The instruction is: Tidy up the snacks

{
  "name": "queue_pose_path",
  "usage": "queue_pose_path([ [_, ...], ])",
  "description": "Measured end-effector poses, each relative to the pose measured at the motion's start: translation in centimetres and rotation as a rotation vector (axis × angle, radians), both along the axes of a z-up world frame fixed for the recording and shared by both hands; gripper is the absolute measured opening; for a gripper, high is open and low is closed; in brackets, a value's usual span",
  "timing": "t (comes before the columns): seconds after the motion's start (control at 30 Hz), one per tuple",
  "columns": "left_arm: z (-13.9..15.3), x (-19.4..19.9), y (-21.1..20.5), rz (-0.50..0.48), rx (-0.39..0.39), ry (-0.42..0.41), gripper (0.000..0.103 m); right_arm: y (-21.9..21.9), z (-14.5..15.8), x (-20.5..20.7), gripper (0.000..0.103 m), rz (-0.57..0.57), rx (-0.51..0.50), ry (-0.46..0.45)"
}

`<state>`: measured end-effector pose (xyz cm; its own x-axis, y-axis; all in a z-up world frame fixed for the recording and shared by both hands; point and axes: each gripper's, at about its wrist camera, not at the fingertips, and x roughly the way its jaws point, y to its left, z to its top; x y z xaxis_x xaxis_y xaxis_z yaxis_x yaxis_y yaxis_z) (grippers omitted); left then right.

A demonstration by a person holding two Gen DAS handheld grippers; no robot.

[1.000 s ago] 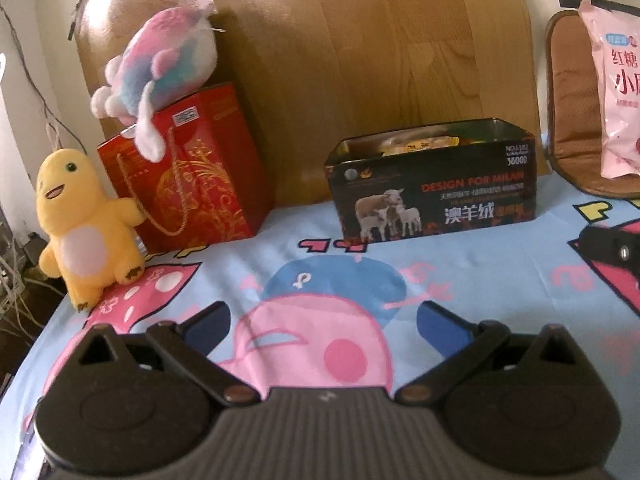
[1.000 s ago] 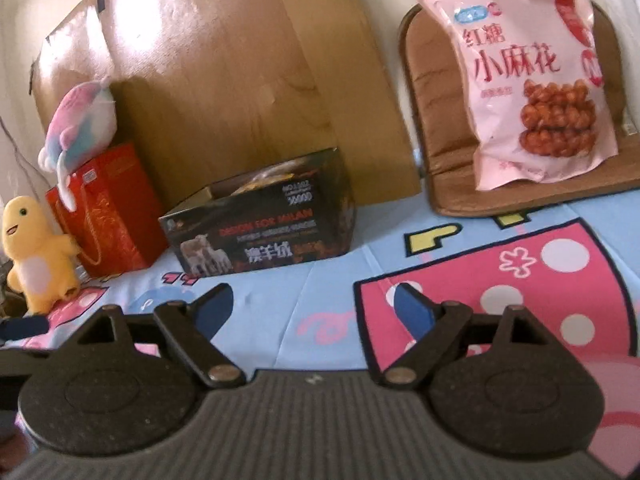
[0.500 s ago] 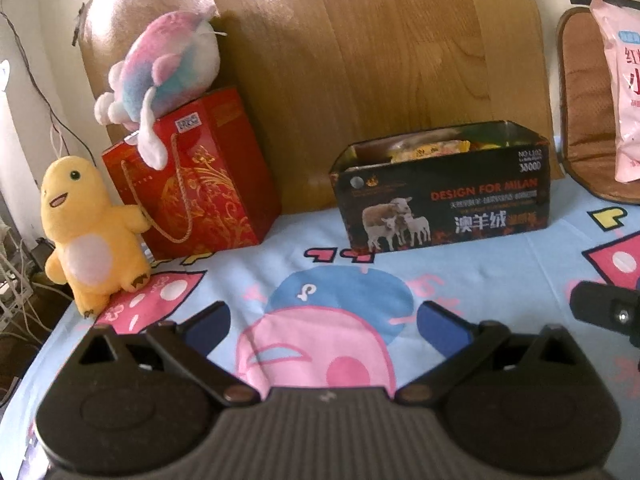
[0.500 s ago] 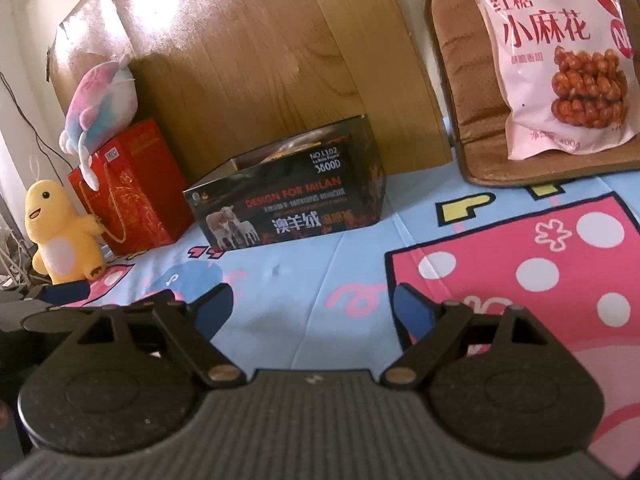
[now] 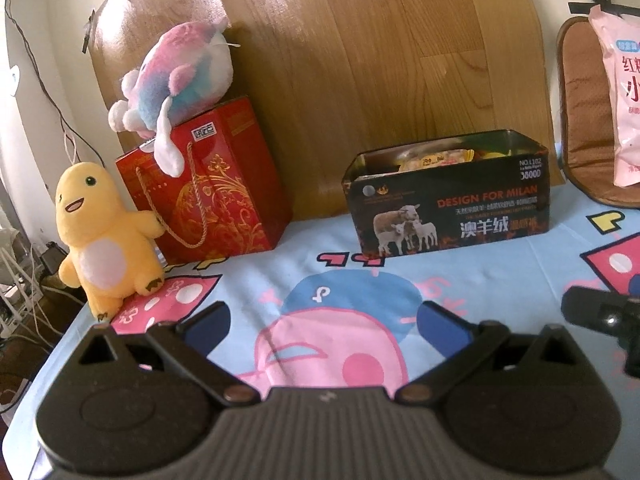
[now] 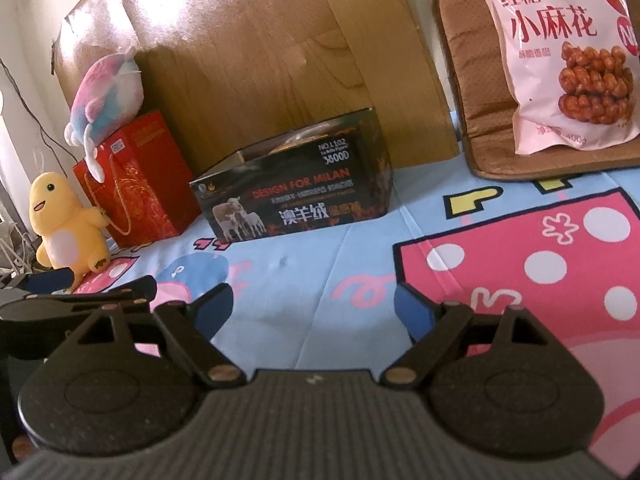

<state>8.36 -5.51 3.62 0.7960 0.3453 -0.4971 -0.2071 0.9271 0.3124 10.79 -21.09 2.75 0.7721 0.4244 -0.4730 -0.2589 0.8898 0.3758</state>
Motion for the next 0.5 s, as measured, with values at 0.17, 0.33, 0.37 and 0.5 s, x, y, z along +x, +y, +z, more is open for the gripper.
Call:
queue_pose_path([
  [0.17,0.23,-0.04,0.1,0.019,0.028,-0.008,0.103,0.29,0.57,-0.66,0.09,0.021,0.003,-0.045],
  [0.33,0.42,-0.07,0.08,0.033,0.064,-0.022,0.103,0.1,0.76,-0.72,0.09,0.02,0.016,-0.053],
  [0.37,0.46,0.0,0.04,0.035,0.071,-0.023,0.103,-0.05,0.8,-0.74,0.09,0.015,0.025,-0.055],
  [0.5,0.77,0.41,-0.44,0.025,0.102,-0.029,0.103,-0.51,0.8,-0.67,0.09,0.001,0.054,-0.048],
])
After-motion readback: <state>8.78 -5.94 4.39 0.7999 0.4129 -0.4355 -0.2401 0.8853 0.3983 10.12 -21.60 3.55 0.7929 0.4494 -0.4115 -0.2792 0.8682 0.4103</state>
